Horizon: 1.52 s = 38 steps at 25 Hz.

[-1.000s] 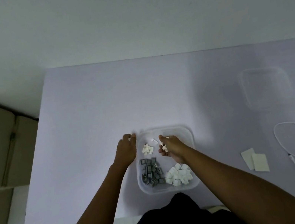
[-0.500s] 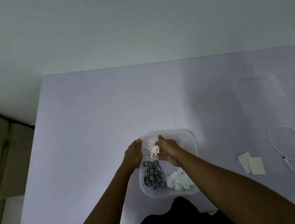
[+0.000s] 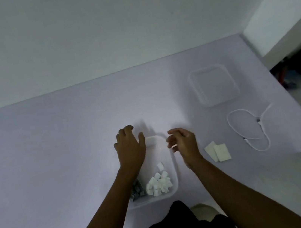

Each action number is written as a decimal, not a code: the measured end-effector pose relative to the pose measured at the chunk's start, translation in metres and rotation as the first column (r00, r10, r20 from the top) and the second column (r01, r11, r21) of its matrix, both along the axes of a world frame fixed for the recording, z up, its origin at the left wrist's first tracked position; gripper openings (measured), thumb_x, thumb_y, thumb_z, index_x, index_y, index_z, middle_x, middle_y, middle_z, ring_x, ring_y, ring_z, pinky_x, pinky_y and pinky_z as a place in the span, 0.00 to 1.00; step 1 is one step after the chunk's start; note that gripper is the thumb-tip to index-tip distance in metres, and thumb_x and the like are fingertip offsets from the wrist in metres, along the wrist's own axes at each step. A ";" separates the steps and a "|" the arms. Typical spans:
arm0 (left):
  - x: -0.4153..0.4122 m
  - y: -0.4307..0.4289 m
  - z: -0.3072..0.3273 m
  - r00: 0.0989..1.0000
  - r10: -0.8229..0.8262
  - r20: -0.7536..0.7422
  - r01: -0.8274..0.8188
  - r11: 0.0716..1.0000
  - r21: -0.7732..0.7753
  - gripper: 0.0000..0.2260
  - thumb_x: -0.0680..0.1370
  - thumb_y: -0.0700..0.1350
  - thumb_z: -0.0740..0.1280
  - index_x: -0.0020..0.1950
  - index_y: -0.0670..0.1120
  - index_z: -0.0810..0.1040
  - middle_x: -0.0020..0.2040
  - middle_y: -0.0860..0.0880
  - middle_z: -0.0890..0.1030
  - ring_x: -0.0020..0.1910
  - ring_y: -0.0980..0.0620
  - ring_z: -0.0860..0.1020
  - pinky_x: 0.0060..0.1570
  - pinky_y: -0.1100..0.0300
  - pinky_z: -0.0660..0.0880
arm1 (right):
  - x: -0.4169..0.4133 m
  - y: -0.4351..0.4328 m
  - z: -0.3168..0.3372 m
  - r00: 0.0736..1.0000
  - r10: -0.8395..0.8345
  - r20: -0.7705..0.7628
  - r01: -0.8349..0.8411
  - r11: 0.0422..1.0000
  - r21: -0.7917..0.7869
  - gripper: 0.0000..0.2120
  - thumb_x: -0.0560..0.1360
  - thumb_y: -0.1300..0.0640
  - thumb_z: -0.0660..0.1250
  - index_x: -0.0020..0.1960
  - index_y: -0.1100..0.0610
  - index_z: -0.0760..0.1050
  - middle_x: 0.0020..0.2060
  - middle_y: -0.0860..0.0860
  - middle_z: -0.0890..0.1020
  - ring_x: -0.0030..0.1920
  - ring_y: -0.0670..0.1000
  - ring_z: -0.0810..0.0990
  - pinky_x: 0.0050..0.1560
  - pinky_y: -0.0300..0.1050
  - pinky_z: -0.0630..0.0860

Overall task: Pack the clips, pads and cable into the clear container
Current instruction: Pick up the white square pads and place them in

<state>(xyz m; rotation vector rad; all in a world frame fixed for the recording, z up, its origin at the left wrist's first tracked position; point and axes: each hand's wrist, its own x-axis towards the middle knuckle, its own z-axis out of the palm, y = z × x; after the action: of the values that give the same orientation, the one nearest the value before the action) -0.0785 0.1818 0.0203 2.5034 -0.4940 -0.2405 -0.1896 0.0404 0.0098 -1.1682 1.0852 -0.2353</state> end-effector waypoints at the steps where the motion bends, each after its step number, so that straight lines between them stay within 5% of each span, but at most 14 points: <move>1: -0.010 -0.024 0.002 0.996 -0.087 0.021 0.087 0.996 -0.013 0.14 0.79 0.51 0.64 0.61 0.44 0.74 0.57 0.45 0.77 0.57 0.44 0.75 0.55 0.48 0.70 | -0.017 -0.020 -0.003 0.995 -0.092 -0.030 0.089 0.990 -0.106 0.07 0.77 0.63 0.64 0.45 0.61 0.81 0.34 0.58 0.82 0.31 0.55 0.78 0.29 0.43 0.71; 4: -0.050 -0.093 -0.008 0.939 -0.336 -0.065 0.338 0.941 0.015 0.13 0.79 0.51 0.64 0.59 0.46 0.75 0.56 0.47 0.78 0.56 0.46 0.75 0.54 0.50 0.69 | -0.070 -0.075 -0.025 0.955 -0.198 -0.221 0.095 0.910 -0.404 0.07 0.77 0.61 0.65 0.41 0.58 0.80 0.34 0.53 0.81 0.34 0.54 0.79 0.35 0.42 0.73; 6: -0.070 -0.106 -0.024 0.882 -0.453 -0.132 0.464 0.884 0.063 0.14 0.79 0.53 0.64 0.60 0.47 0.74 0.57 0.48 0.78 0.57 0.47 0.75 0.56 0.51 0.69 | -0.096 -0.088 -0.041 0.922 -0.112 -0.372 -0.103 0.853 -0.511 0.03 0.76 0.60 0.68 0.46 0.58 0.80 0.41 0.54 0.82 0.41 0.54 0.81 0.41 0.38 0.72; 9: -0.113 -0.144 -0.057 0.779 -0.579 -0.239 0.623 0.759 0.190 0.19 0.78 0.54 0.64 0.65 0.47 0.71 0.62 0.46 0.75 0.60 0.45 0.73 0.59 0.50 0.69 | -0.147 -0.121 -0.068 0.818 0.024 -0.574 -0.298 0.872 -0.389 0.19 0.72 0.56 0.74 0.61 0.56 0.75 0.55 0.56 0.77 0.53 0.55 0.78 0.50 0.44 0.74; 13: -0.150 -0.177 -0.088 0.755 -0.570 -0.324 0.653 0.699 0.292 0.26 0.75 0.57 0.68 0.68 0.45 0.69 0.64 0.44 0.73 0.61 0.43 0.72 0.57 0.48 0.71 | -0.175 -0.133 -0.092 0.720 0.142 -0.679 -0.471 0.819 -0.327 0.29 0.68 0.51 0.78 0.65 0.54 0.70 0.59 0.55 0.74 0.58 0.56 0.75 0.53 0.52 0.77; 22: -0.160 -0.214 -0.108 0.804 -0.493 -0.331 0.585 0.754 0.299 0.09 0.79 0.48 0.64 0.52 0.44 0.76 0.53 0.43 0.77 0.53 0.44 0.75 0.47 0.53 0.73 | -0.178 -0.186 -0.108 0.778 0.173 -0.604 -0.406 0.872 -0.273 0.18 0.68 0.57 0.76 0.57 0.60 0.79 0.53 0.58 0.84 0.54 0.58 0.82 0.53 0.49 0.78; 25: -0.152 -0.214 -0.099 0.801 -0.407 -0.438 0.491 0.866 0.092 0.04 0.76 0.44 0.66 0.44 0.44 0.76 0.44 0.46 0.78 0.44 0.47 0.76 0.38 0.60 0.69 | -0.174 -0.191 -0.108 0.810 0.180 -0.558 -0.378 0.888 -0.261 0.10 0.69 0.58 0.74 0.49 0.60 0.82 0.46 0.57 0.85 0.47 0.57 0.83 0.46 0.46 0.76; 28: -0.132 -0.206 -0.073 0.806 -0.285 -0.519 0.255 0.958 -0.130 0.03 0.73 0.41 0.70 0.42 0.45 0.77 0.39 0.49 0.81 0.38 0.51 0.78 0.35 0.65 0.72 | -0.149 -0.182 -0.094 0.899 0.071 -0.432 -0.145 0.979 -0.141 0.11 0.75 0.57 0.69 0.55 0.62 0.80 0.45 0.58 0.84 0.43 0.56 0.81 0.39 0.46 0.77; 31: -0.097 -0.178 -0.044 0.847 -0.208 -0.489 0.075 0.958 -0.278 0.02 0.75 0.42 0.71 0.44 0.47 0.79 0.39 0.50 0.83 0.39 0.50 0.81 0.38 0.56 0.78 | -0.104 -0.161 -0.056 0.957 -0.095 -0.274 0.120 0.990 0.078 0.10 0.79 0.57 0.63 0.57 0.61 0.77 0.35 0.57 0.78 0.30 0.51 0.74 0.26 0.40 0.69; 36: -0.032 -0.095 0.003 0.949 -0.008 -0.314 -0.110 0.928 -0.355 0.07 0.78 0.46 0.69 0.45 0.44 0.82 0.33 0.50 0.82 0.31 0.59 0.79 0.34 0.69 0.73 | -0.027 -0.105 0.012 0.992 0.102 -0.072 -0.084 0.973 0.217 0.07 0.78 0.59 0.65 0.53 0.60 0.78 0.38 0.57 0.81 0.26 0.50 0.73 0.25 0.41 0.66; 38: -0.007 -0.043 0.012 0.966 0.095 -0.240 -0.164 0.945 -0.284 0.09 0.79 0.48 0.68 0.44 0.45 0.82 0.33 0.50 0.82 0.32 0.56 0.79 0.34 0.65 0.72 | 0.001 -0.066 0.029 0.967 0.252 -0.036 -0.235 0.938 0.256 0.08 0.78 0.59 0.66 0.54 0.62 0.79 0.38 0.58 0.82 0.26 0.51 0.74 0.25 0.40 0.66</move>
<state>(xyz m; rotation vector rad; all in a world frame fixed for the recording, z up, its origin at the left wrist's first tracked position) -0.0859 0.1384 0.0322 2.1664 -0.2495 -0.3620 -0.1883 -0.0252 0.0385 -1.0751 0.9854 0.1338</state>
